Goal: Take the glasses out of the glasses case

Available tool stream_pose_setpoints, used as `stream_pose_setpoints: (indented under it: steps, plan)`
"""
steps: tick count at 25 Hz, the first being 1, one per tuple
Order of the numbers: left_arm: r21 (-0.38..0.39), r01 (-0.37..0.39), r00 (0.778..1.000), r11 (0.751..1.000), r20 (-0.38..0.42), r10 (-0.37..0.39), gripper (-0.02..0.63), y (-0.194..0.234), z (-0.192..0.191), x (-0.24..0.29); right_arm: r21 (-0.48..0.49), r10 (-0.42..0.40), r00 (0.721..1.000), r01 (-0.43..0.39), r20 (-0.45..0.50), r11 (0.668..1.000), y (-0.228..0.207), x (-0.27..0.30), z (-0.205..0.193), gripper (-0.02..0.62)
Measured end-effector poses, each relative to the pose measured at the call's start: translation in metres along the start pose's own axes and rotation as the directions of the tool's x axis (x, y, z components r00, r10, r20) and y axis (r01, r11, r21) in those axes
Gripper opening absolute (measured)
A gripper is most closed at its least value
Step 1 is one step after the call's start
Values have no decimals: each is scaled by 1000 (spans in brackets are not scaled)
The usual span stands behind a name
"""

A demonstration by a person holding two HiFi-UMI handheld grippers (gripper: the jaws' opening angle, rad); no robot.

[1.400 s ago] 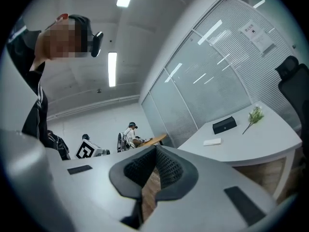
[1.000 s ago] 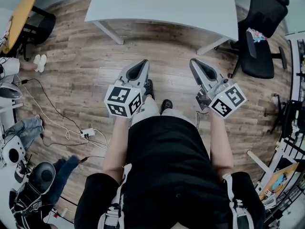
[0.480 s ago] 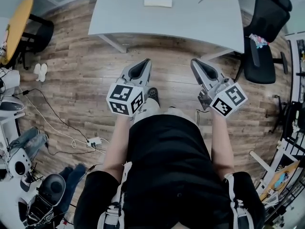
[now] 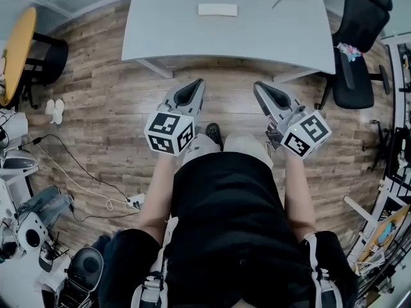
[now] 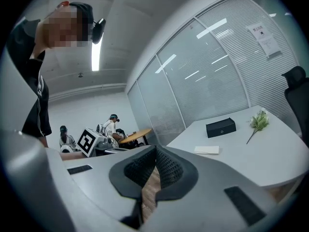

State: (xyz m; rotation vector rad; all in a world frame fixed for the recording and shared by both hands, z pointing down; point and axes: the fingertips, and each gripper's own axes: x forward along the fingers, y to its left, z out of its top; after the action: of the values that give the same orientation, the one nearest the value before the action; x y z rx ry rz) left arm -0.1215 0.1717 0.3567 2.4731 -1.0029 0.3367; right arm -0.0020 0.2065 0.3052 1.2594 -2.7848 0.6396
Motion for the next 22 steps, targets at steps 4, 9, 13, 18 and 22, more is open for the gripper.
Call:
stream_pose_setpoints:
  steps: [4, 9, 13, 18, 22]
  plan:
    - [-8, 10, 1000, 1000, -2, -10, 25, 11, 5, 3, 2, -14, 1000, 14, 0, 1000, -4, 10, 4, 17]
    - [-7, 31, 999, 1000, -14, -31, 25, 19, 7, 10, 5, -32, 999, 32, 3, 999, -11, 20, 8, 17]
    - [-12, 35, 999, 999, -21, -36, 25, 24, 7, 17, 12, -37, 999, 37, -2, 999, -17, 25, 8, 17]
    - [-14, 23, 1000, 1000, -14, -23, 25, 30, 18, 29, 6, -29, 1000, 29, -7, 1000, -33, 35, 17, 17]
    - [-28, -1, 1000, 1000, -17, 1, 25, 43, 25, 41, 4, -8, 1000, 8, -26, 1000, -50, 51, 23, 17]
